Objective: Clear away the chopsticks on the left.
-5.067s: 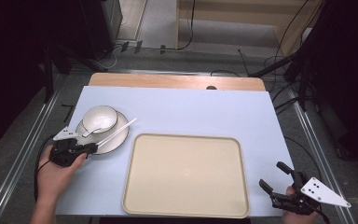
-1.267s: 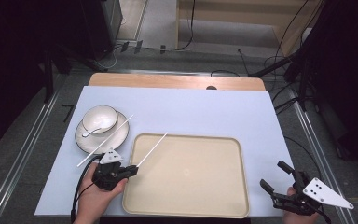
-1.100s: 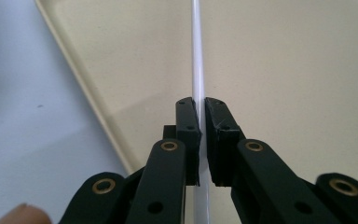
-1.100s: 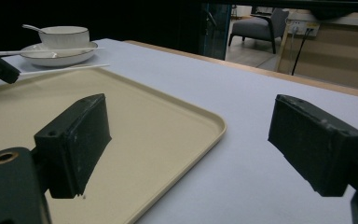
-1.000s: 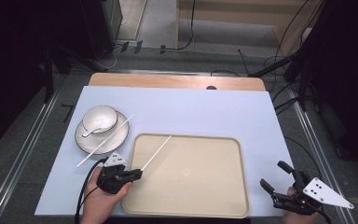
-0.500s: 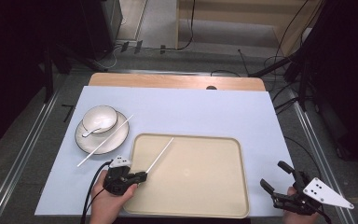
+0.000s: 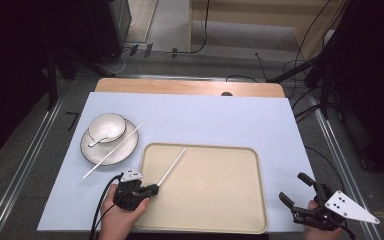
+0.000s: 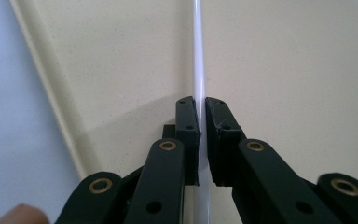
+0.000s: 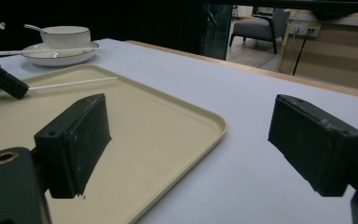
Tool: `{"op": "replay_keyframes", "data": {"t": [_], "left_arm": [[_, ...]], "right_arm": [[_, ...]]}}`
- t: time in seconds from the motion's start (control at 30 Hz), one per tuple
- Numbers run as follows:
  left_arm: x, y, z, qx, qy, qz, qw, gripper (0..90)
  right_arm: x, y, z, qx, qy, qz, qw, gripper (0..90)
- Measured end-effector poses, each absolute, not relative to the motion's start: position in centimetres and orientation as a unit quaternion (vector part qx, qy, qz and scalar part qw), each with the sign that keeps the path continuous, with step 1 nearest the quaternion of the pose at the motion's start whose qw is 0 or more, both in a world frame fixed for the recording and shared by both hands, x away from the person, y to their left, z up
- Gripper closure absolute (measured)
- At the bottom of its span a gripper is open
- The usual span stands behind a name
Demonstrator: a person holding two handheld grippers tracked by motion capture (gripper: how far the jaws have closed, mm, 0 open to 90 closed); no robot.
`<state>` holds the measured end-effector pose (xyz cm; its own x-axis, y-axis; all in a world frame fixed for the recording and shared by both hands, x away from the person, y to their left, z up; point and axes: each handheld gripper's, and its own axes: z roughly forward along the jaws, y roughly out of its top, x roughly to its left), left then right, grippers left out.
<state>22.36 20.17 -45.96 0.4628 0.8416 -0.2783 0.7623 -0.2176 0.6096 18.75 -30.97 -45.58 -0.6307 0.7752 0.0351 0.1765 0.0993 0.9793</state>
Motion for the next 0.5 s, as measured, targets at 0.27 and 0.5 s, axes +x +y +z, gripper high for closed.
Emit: {"op": "replay_keyframes", "data": {"t": [0.27,0.5], "left_arm": [[22.15,19.94,-45.95,0.779,0.514,0.067,0.353,83.7],[22.24,19.95,-45.84,0.779,0.513,0.057,0.355,79.7]], "right_arm": [[18.62,-31.05,-45.55,0.342,0.692,0.580,0.261,12.9],[18.58,-31.06,-45.54,0.342,0.691,0.582,0.259,12.9]]}}
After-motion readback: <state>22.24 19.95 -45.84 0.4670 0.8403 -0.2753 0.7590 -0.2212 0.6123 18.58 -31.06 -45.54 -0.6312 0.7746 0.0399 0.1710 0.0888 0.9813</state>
